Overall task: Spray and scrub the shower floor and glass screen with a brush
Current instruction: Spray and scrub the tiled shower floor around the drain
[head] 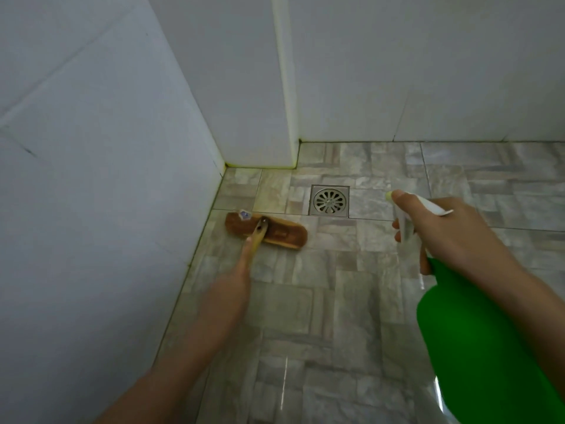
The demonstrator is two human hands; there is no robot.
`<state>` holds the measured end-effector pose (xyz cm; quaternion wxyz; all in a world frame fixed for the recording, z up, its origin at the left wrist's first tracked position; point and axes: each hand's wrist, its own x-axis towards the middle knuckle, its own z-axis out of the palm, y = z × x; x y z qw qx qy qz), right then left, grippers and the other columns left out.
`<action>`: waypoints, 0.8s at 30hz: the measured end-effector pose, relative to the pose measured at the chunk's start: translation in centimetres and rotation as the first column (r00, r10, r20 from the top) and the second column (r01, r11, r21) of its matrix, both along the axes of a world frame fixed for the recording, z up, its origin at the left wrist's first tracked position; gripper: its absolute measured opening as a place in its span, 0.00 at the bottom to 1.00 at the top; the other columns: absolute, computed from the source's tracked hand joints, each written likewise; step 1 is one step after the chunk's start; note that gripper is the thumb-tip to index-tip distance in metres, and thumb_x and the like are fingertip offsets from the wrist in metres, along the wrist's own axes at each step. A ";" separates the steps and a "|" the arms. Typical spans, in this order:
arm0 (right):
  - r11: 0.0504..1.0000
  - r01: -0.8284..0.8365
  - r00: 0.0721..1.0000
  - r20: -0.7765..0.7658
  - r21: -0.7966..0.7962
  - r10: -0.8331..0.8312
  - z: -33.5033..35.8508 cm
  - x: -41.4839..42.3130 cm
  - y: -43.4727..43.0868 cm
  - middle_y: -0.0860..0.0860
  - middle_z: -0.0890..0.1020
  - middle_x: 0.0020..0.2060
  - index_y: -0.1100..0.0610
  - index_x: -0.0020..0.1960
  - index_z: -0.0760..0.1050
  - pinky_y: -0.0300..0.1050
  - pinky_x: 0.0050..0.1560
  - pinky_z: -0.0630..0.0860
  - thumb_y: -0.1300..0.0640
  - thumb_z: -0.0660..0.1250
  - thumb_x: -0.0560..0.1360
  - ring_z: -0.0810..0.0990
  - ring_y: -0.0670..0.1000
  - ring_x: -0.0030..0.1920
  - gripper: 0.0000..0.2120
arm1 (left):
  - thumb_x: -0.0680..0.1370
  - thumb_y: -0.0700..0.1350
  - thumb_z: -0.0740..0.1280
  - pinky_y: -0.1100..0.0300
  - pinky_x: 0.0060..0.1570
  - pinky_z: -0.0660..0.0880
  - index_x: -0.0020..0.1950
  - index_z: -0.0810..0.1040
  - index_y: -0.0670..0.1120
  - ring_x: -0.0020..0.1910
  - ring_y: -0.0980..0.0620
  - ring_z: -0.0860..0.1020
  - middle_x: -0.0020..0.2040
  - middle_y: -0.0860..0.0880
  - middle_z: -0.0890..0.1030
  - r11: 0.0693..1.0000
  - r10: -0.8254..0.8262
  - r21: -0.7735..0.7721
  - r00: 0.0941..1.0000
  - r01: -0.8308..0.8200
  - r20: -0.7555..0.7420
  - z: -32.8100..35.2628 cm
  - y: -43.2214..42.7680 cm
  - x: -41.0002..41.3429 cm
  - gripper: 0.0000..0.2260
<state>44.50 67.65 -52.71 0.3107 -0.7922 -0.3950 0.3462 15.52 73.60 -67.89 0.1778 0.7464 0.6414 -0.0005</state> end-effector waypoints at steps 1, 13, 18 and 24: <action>1.000 -0.002 1.000 0.007 0.005 0.002 0.1 0.0 0.3 0.52 0.83 0.31 0.60 0.42 0.82 0.43 0.31 0.72 0.38 0.60 0.79 0.79 0.55 0.21 0.26 | 0.82 0.45 0.52 0.56 0.26 0.68 0.76 0.42 0.62 0.27 0.51 0.72 0.32 0.47 0.74 0.999 -0.003 0.052 1.000 0.004 -0.013 0.0 2.0 0.1 0.27; 0.997 -0.072 0.994 -0.081 0.025 0.073 0.1 -1.8 0.6 0.50 0.78 0.18 0.62 0.42 0.83 0.44 0.32 0.69 0.39 0.58 0.80 0.76 0.51 0.18 0.28 | 0.81 0.41 0.52 0.55 0.27 0.70 0.73 0.38 0.68 0.27 0.51 0.73 0.32 0.47 0.74 0.988 0.152 -0.050 0.986 -0.149 0.064 0.2 -2.9 -0.5 0.33; 0.994 -0.105 0.993 -0.057 0.016 0.105 -0.5 -1.9 0.8 0.48 0.78 0.18 0.61 0.42 0.83 0.44 0.32 0.69 0.39 0.58 0.80 0.76 0.50 0.18 0.28 | 0.82 0.42 0.53 0.53 0.34 0.70 0.77 0.44 0.60 0.32 0.47 0.75 0.39 0.45 0.77 0.994 0.109 0.041 0.989 -0.105 -0.098 0.7 4.4 -1.9 0.28; 0.996 -0.090 0.995 -0.051 0.015 0.090 -0.8 -2.0 0.9 0.60 0.85 0.33 0.62 0.41 0.82 0.46 0.35 0.73 0.38 0.58 0.80 0.78 0.52 0.20 0.29 | 0.82 0.44 0.51 0.52 0.43 0.69 0.78 0.44 0.54 0.45 0.41 0.77 0.55 0.36 0.78 0.999 0.037 -0.003 0.994 -0.037 -0.103 1.4 14.5 2.5 0.26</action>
